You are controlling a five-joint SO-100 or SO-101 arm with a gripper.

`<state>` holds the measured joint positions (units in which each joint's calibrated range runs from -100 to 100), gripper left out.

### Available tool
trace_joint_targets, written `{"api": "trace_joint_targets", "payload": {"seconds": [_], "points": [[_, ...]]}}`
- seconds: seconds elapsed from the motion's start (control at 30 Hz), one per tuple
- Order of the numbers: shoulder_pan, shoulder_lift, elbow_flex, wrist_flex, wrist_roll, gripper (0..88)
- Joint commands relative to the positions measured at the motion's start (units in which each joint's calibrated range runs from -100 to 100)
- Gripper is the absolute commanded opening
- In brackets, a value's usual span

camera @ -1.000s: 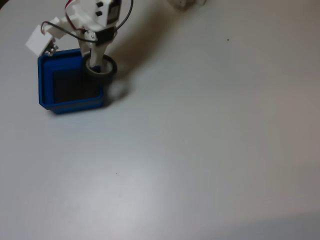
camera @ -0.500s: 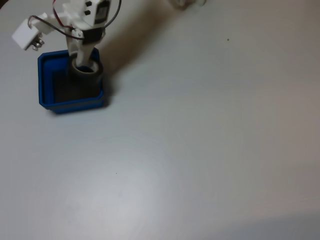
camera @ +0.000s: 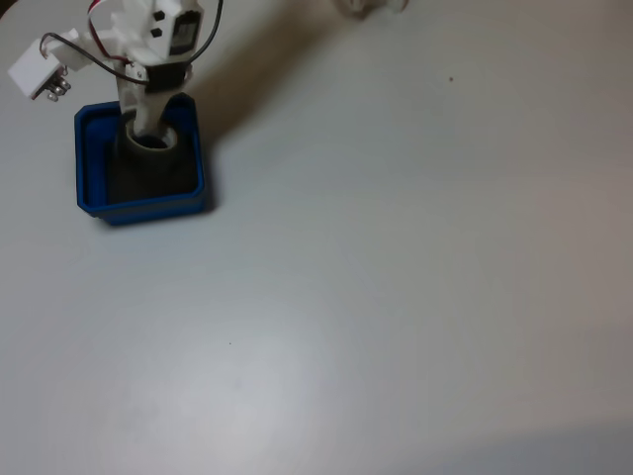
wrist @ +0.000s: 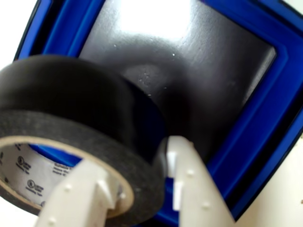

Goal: Pick the black tape roll and drop it in the blue box

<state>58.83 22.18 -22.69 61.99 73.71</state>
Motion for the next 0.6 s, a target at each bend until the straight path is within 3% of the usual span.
{"api": "trace_joint_targets", "payload": {"seconds": [0.0, 0.57], "points": [[1.4, -0.53, -4.08, -1.92, 0.28, 1.2], [2.67, 0.56, -3.99, -4.31, 0.28, 1.2]]}}
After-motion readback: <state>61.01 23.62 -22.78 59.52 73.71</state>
